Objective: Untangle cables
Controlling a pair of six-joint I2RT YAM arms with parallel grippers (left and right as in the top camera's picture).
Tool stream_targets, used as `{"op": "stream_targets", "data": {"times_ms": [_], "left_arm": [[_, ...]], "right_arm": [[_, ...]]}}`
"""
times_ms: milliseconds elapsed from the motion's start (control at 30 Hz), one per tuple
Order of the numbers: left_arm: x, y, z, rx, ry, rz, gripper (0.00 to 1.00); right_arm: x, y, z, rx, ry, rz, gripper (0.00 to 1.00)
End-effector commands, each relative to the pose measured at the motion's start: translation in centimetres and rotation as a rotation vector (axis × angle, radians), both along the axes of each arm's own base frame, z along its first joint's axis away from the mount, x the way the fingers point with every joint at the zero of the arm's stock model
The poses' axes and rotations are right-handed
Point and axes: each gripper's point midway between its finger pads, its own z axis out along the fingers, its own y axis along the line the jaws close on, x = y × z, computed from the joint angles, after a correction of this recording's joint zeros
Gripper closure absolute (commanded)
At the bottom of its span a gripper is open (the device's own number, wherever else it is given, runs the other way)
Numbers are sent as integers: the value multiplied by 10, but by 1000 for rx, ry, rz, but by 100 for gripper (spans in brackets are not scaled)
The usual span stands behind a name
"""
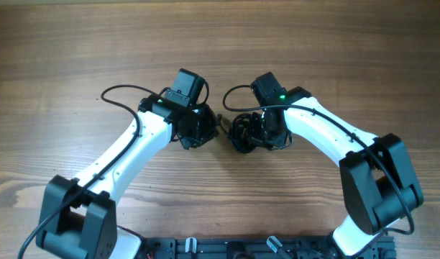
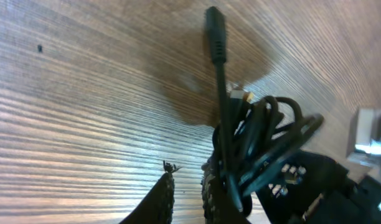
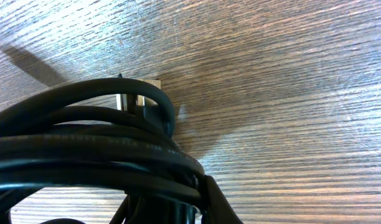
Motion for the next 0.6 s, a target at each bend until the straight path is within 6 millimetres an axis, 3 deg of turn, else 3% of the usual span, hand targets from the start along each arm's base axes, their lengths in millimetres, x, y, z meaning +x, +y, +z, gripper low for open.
{"op": "stream_targets", "data": {"times_ms": [0, 200, 367, 567], "left_arm": [[-5, -4, -13, -17, 83, 43, 86], [0, -15, -20, -68, 114, 64, 87], [14, -32, -8, -169, 60, 47, 84], [11, -33, -12, -163, 85, 60, 82]], "right_arm": [[3, 6, 1, 22, 10, -10, 95], [4, 6, 1, 25, 5, -10, 95], [5, 7, 1, 25, 4, -9, 95], [5, 7, 1, 26, 3, -10, 95]]}}
